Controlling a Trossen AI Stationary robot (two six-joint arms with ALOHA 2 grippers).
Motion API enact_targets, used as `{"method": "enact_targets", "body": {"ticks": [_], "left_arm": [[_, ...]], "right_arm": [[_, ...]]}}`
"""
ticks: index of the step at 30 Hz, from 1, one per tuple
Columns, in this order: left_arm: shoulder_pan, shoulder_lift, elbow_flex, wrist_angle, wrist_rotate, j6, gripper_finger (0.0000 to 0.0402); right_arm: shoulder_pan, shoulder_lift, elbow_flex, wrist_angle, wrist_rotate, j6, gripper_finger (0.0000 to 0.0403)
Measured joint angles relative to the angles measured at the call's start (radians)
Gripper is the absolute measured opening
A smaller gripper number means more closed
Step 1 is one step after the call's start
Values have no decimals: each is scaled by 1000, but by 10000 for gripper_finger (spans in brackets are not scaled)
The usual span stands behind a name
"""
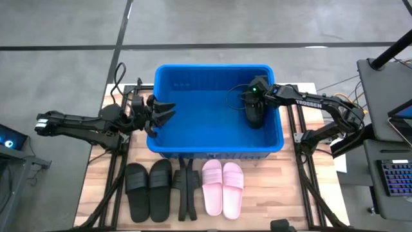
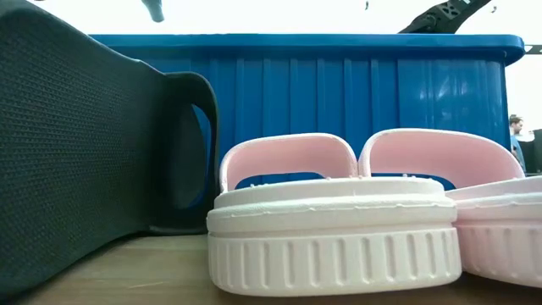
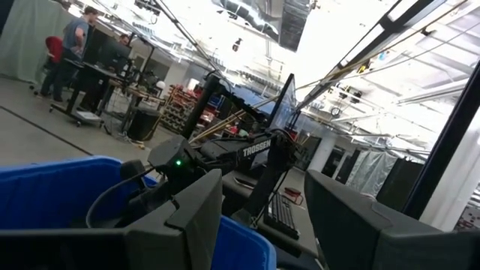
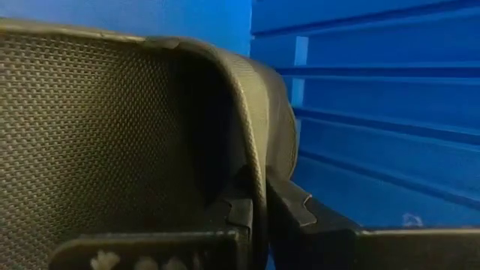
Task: Pick and place slides into bin
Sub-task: Put the black slide into the blue bin
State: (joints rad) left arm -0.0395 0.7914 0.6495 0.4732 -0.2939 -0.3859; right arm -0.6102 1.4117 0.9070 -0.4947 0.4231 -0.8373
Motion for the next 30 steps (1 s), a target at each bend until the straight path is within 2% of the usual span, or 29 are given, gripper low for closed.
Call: {"method": "enact_targets", "body": {"ticks": [5, 14, 21, 25, 30], "left_arm": [[0, 3, 0, -2, 0, 0, 176], [0, 3, 0, -2, 0, 0, 176], [0, 3, 0, -2, 0, 0, 176], [0, 7, 0, -3, 1, 0, 176], [0, 7, 0, -2, 1, 0, 176]], "right_arm": [[0, 0, 0, -2, 25, -32, 12], [1, -1, 0, 1, 50, -208, 12], [1, -2, 0, 2, 77, -218, 15], [1, -2, 0, -1, 125, -218, 31], [1, -2, 0, -4, 138, -222, 66]]}}
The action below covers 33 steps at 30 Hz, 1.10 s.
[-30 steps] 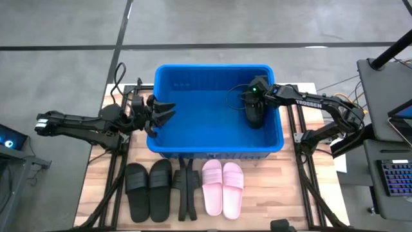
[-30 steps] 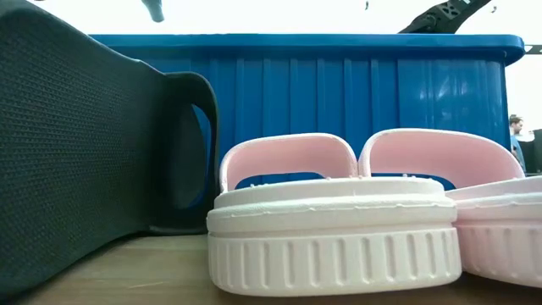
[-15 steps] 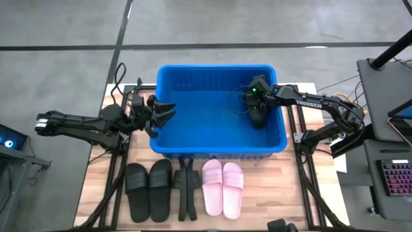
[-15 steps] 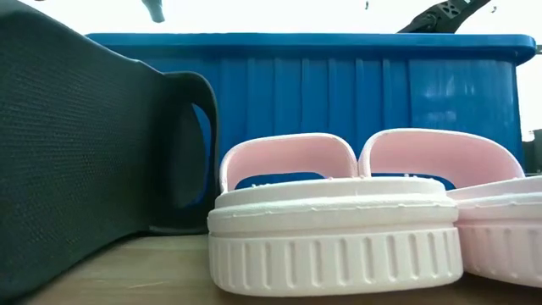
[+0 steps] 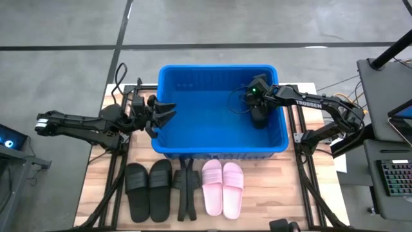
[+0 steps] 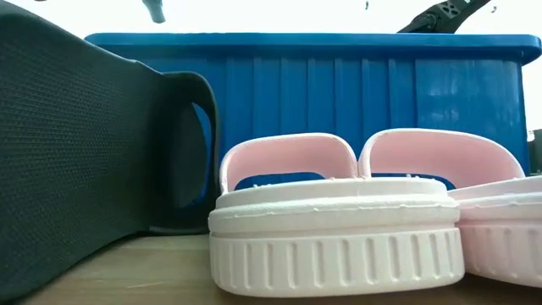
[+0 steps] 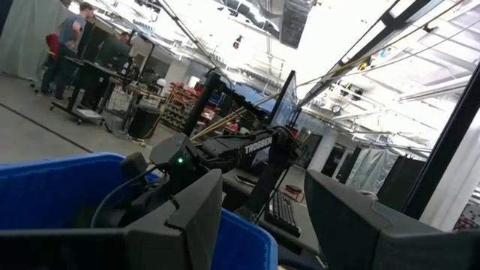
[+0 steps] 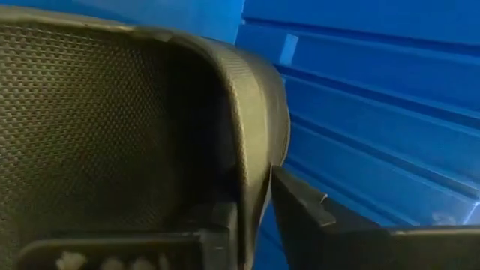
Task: Pick and place slides into bin
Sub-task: Put the black slide into the blue bin
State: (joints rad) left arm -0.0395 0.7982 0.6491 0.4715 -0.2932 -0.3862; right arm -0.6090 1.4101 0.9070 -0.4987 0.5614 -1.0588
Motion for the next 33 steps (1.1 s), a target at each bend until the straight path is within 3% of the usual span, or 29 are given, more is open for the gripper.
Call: {"method": "enact_targets", "body": {"ticks": [7, 17, 27, 30, 33], "left_arm": [[0, 0, 0, 0, 0, 0, 176], [0, 0, 0, 0, 0, 0, 176], [0, 0, 0, 0, 0, 0, 176], [0, 0, 0, -1, 0, 0, 176], [0, 0, 0, 0, 0, 0, 176]], "right_arm": [[0, 0, 0, 3, 7, 0, 126], [16, 0, 0, -25, 101, -15, 190], [47, 0, 9, -49, 200, 7, 201], [48, -1, 36, -79, 194, 51, 201], [47, -2, 78, -178, 110, 99, 201]]}}
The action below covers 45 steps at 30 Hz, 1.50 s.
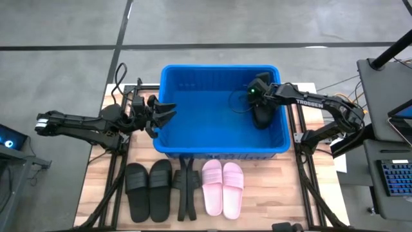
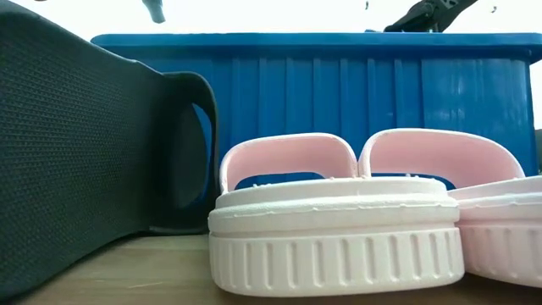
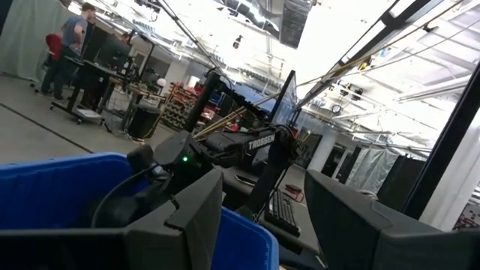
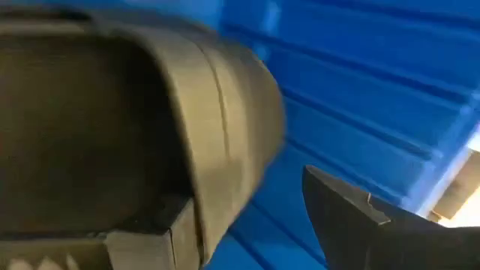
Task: Pick and place slides into bin
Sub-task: Put the black slide into the blue bin, then put the right pink slide into the blue bin
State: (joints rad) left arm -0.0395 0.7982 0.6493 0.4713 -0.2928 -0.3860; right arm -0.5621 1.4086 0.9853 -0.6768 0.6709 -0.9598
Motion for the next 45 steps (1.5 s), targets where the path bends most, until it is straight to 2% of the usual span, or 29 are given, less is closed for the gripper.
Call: {"method": "enact_targets", "body": {"ticks": [4, 20, 26, 34, 36, 41, 45], "left_arm": [[0, 0, 0, 0, 0, 0, 176], [0, 0, -1, 10, 0, 0, 176], [0, 0, 0, 18, 1, 0, 176], [0, 0, 0, 18, 1, 0, 176], [0, 0, 0, 18, 1, 0, 176], [0, 0, 0, 18, 0, 0, 176], [0, 0, -1, 18, 0, 0, 176]], "right_arm": [[-1, 0, 41, -62, -58, 50, 201], [-2, 0, 124, -234, -69, 75, 201], [-1, 0, 165, -321, -69, 167, 201], [3, 0, 256, -350, -75, 338, 201], [12, -5, 299, -373, -110, 397, 201], [35, -51, 420, -374, -330, 559, 201], [50, -102, 491, -373, -391, 641, 201]]}}
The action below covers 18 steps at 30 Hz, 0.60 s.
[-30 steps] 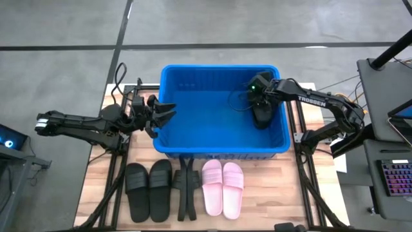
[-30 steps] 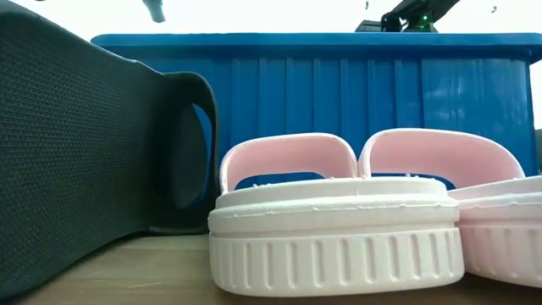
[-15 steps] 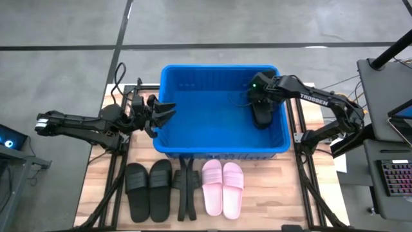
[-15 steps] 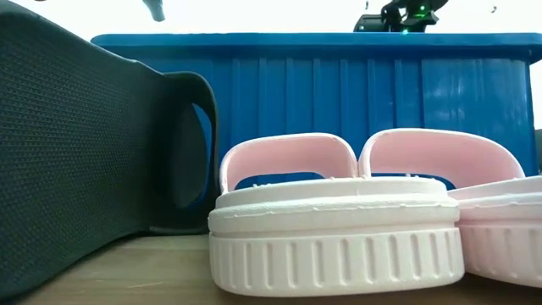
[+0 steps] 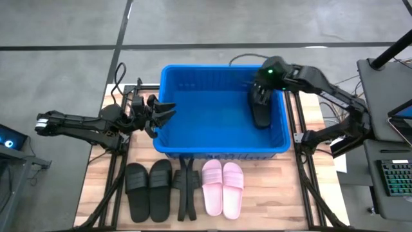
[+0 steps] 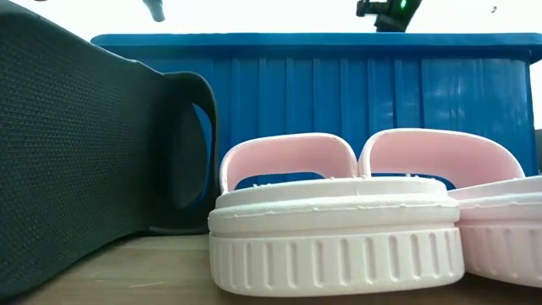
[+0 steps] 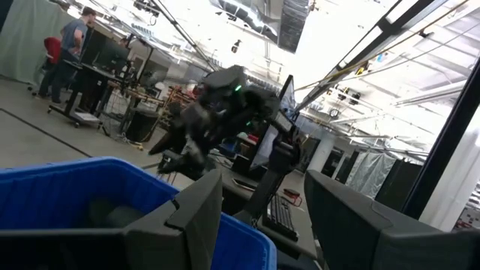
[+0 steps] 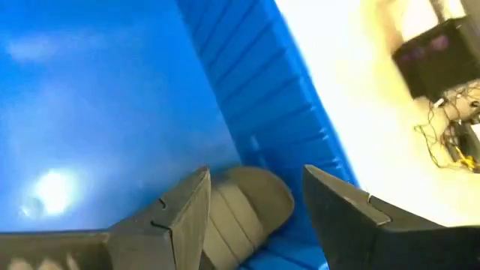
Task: Pick and place slides into bin
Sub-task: Put the right pink slide into the blue bin
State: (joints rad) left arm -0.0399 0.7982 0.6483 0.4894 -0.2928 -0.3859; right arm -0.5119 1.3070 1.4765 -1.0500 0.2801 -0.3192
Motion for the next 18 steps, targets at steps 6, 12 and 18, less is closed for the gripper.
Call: {"method": "enact_targets", "body": {"ticks": [6, 12, 18], "left_arm": [[0, 0, 0, 0, -1, 0, 176], [0, 0, 1, 0, -2, 0, 176], [0, 0, 0, -3, -1, 7, 176]], "right_arm": [[48, -109, 36, 36, -192, 141, 201], [171, -204, 0, 96, -325, 323, 201], [460, -226, -35, 96, -84, 488, 201]]}}
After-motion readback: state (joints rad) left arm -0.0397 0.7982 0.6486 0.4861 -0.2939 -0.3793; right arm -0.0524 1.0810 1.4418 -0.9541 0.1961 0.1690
